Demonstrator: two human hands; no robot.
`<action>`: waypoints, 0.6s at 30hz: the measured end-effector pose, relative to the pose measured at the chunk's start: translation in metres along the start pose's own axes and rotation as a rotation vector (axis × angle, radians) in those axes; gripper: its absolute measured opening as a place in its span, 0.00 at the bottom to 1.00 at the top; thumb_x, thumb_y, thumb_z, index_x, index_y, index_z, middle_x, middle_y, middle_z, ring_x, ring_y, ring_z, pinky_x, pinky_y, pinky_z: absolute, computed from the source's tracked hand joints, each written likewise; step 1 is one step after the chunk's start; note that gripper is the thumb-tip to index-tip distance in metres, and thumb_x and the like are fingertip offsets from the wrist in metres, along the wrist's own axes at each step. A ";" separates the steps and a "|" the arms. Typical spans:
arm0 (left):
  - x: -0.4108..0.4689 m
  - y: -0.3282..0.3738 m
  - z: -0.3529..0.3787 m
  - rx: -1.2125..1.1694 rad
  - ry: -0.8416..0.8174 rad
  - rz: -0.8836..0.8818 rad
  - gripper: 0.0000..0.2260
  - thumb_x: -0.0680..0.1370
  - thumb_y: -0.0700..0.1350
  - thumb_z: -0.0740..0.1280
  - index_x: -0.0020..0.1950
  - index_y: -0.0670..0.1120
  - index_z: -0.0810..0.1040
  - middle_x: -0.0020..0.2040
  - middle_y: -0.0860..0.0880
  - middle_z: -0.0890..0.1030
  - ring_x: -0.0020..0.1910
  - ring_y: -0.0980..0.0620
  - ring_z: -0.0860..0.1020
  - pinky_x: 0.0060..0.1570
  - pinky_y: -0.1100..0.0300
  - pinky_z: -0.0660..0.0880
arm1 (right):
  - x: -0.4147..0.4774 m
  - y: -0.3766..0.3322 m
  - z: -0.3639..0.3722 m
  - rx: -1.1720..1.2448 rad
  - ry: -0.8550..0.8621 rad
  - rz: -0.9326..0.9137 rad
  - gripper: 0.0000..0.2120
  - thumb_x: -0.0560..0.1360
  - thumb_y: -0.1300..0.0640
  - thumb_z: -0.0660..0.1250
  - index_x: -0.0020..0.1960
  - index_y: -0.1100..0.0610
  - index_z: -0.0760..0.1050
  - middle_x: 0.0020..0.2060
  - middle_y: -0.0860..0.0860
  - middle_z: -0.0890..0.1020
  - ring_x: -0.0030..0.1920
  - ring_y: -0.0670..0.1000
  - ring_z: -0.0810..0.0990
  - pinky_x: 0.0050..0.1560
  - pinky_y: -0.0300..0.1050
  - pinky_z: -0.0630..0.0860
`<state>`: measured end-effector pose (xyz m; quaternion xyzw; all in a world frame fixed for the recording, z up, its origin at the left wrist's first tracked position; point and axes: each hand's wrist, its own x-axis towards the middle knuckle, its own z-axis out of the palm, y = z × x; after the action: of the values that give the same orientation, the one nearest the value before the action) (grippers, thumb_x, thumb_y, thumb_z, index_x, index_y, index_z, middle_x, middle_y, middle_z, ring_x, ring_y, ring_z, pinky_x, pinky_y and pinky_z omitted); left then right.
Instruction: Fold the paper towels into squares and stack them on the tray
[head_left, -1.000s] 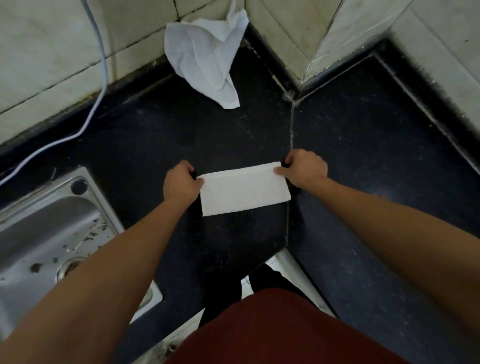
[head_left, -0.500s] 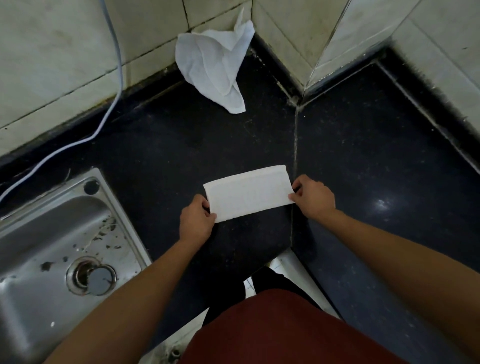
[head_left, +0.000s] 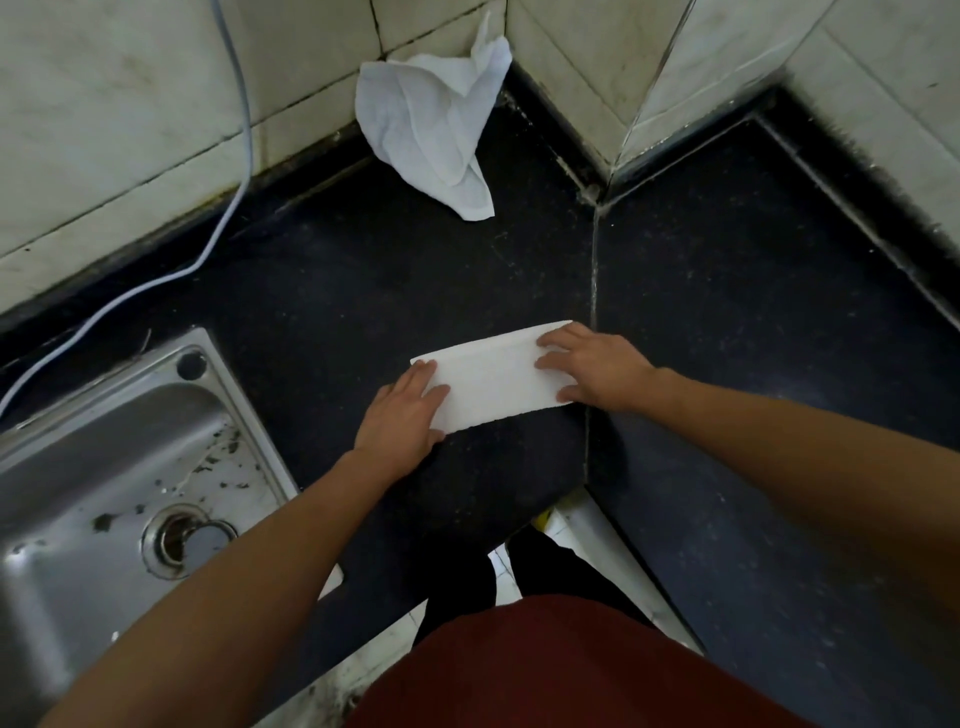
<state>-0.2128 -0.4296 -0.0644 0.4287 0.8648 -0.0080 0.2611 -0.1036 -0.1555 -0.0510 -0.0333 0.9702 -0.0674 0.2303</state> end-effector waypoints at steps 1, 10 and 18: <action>-0.001 -0.001 0.001 -0.007 -0.002 0.000 0.29 0.77 0.50 0.67 0.76 0.49 0.61 0.79 0.47 0.50 0.78 0.48 0.48 0.73 0.49 0.56 | -0.002 0.004 0.003 0.002 -0.004 -0.001 0.26 0.76 0.46 0.66 0.72 0.48 0.67 0.74 0.48 0.62 0.73 0.51 0.59 0.63 0.50 0.70; -0.002 -0.001 0.001 -0.059 0.018 -0.018 0.30 0.76 0.49 0.68 0.76 0.51 0.61 0.79 0.49 0.50 0.78 0.50 0.48 0.73 0.52 0.54 | 0.003 0.005 -0.008 0.191 0.102 0.152 0.27 0.74 0.46 0.69 0.70 0.49 0.68 0.70 0.48 0.65 0.69 0.51 0.63 0.59 0.51 0.71; -0.002 0.001 0.001 -0.066 0.012 -0.031 0.30 0.76 0.49 0.69 0.75 0.51 0.62 0.79 0.49 0.50 0.78 0.50 0.48 0.73 0.51 0.54 | 0.038 0.006 -0.032 0.319 -0.136 0.468 0.18 0.71 0.49 0.72 0.59 0.51 0.74 0.51 0.51 0.80 0.51 0.54 0.78 0.49 0.49 0.75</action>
<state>-0.2110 -0.4305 -0.0639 0.4063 0.8728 0.0192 0.2698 -0.1517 -0.1495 -0.0406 0.2234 0.9111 -0.1616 0.3063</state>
